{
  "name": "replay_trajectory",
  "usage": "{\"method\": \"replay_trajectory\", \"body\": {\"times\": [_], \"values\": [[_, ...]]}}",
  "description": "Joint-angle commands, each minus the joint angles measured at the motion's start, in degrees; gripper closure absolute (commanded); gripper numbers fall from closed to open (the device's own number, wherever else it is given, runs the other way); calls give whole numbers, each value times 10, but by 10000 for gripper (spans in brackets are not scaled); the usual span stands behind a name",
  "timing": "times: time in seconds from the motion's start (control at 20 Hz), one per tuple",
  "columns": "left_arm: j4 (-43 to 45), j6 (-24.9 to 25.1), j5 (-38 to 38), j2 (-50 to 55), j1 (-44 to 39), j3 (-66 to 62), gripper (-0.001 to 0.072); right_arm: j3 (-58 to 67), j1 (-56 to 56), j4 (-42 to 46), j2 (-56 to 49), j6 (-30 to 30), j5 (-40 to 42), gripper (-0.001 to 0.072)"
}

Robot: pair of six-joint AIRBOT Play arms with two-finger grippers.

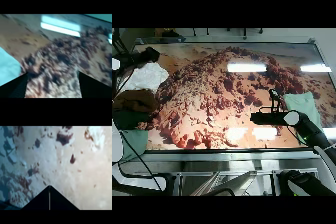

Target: Fold the shirts.

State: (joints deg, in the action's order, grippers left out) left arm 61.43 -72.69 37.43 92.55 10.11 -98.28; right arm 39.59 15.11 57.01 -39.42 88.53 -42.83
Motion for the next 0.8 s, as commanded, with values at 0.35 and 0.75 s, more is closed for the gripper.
{"method": "replay_trajectory", "body": {"times": [0.35, 0.75], "values": [[245, 69, -74, 250, 49, -167, -3, 0, 0, 3, 0, -7, 81, 271], [246, 127, -32, 336, 42, -141, -3, 0, 0, 2, 0, -7, 81, 95]]}}
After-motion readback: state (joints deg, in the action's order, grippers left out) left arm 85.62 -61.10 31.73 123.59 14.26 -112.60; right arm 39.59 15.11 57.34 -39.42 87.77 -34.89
